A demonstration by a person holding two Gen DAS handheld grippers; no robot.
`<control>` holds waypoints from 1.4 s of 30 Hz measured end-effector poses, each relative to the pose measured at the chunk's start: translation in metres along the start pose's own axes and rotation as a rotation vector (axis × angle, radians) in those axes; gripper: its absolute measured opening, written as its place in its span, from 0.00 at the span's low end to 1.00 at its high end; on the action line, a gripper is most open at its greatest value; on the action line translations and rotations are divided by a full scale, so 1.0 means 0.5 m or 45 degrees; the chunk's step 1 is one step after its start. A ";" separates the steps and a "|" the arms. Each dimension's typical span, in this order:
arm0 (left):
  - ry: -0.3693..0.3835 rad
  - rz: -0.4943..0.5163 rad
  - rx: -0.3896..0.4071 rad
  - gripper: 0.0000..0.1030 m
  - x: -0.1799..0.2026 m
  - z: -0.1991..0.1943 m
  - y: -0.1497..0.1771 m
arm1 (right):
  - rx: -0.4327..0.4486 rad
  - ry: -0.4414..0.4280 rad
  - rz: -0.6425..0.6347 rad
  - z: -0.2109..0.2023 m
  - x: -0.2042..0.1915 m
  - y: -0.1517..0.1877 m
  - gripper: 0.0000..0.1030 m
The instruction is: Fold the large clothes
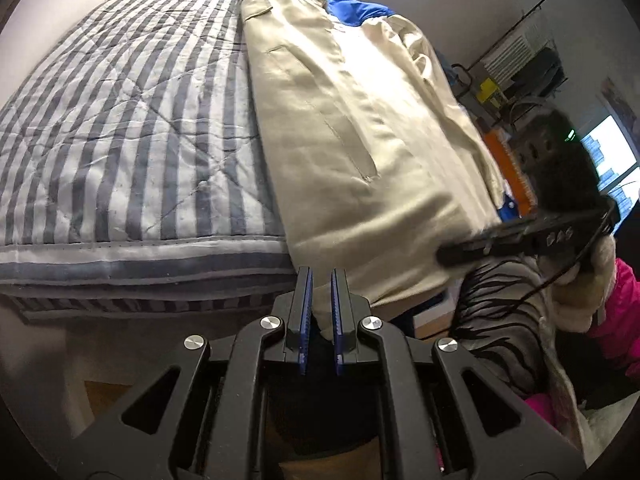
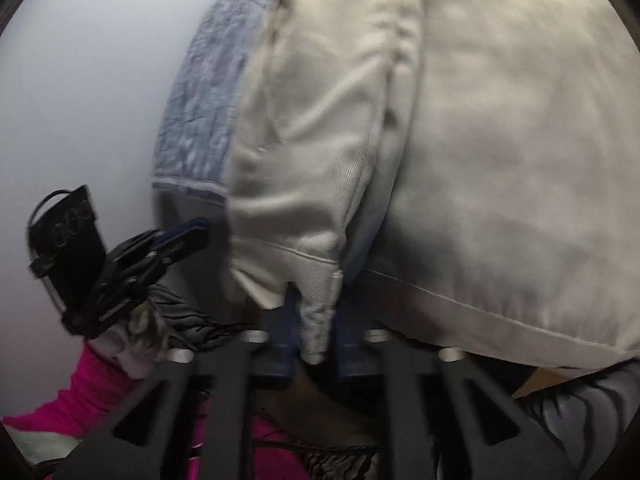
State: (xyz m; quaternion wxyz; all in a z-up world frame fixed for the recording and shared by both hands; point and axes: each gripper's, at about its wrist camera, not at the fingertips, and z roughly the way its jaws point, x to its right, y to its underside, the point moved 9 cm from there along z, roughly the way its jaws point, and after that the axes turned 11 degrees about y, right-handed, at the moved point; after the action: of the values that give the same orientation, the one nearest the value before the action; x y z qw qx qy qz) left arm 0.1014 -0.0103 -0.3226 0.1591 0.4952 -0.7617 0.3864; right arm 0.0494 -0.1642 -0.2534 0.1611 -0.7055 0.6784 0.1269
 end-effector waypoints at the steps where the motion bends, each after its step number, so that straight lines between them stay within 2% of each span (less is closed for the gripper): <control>1: 0.012 0.012 0.001 0.06 0.008 0.000 0.001 | 0.037 0.026 -0.038 -0.027 -0.008 -0.012 0.08; 6: 0.050 0.105 -0.003 0.05 0.071 0.031 0.000 | 0.163 0.077 -0.113 -0.118 -0.042 -0.059 0.07; 8: 0.092 0.134 -0.003 0.05 0.103 0.045 0.001 | 0.182 0.085 -0.115 -0.131 -0.049 -0.069 0.07; 10: 0.146 0.202 -0.053 0.05 0.152 0.065 0.023 | 0.192 0.087 -0.107 -0.141 -0.048 -0.071 0.06; 12: 0.141 0.299 -0.113 0.06 0.187 0.076 0.054 | 0.188 0.078 -0.098 -0.138 -0.054 -0.065 0.06; 14: 0.112 0.326 -0.133 0.05 0.194 0.075 0.075 | 0.182 0.061 -0.090 -0.138 -0.049 -0.055 0.06; 18: 0.066 0.260 -0.059 0.05 0.164 0.015 0.075 | 0.161 -0.022 -0.014 -0.126 -0.044 -0.042 0.06; 21: 0.011 0.209 0.038 0.05 0.129 -0.050 0.055 | 0.079 -0.108 0.065 -0.088 -0.039 -0.011 0.06; 22: -0.017 0.197 0.064 0.06 0.116 -0.068 0.046 | 0.033 -0.075 0.069 -0.060 -0.033 0.006 0.06; 24: -0.067 0.187 0.089 0.06 0.093 -0.086 0.030 | -0.025 0.060 0.021 -0.019 -0.018 0.028 0.10; 26: -0.106 0.180 0.101 0.05 0.076 -0.089 0.009 | -0.036 0.168 -0.064 -0.001 -0.014 0.040 0.11; 29: -0.118 0.183 0.112 0.05 0.068 -0.082 -0.014 | 0.037 0.173 -0.124 -0.032 -0.026 0.032 0.11; 35: -0.090 0.269 0.076 0.06 0.111 -0.013 -0.053 | 0.314 0.142 -0.216 -0.159 -0.042 -0.043 0.14; 37: -0.075 0.290 0.058 0.06 0.125 0.010 -0.069 | 0.364 0.112 -0.239 -0.191 -0.045 -0.073 0.23; 39: -0.067 0.308 0.027 0.05 0.134 0.039 -0.080 | 0.434 0.137 -0.251 -0.218 -0.034 -0.114 0.41; 42: -0.064 0.367 -0.037 0.05 0.147 0.082 -0.083 | 0.525 0.216 -0.246 -0.234 -0.015 -0.187 0.44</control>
State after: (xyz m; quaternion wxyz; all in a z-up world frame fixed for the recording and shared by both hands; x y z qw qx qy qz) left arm 0.1097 -0.0962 -0.2854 0.0902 0.3879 -0.8342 0.3816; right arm 0.1378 -0.2015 -0.1379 0.2556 -0.7274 0.6304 -0.0900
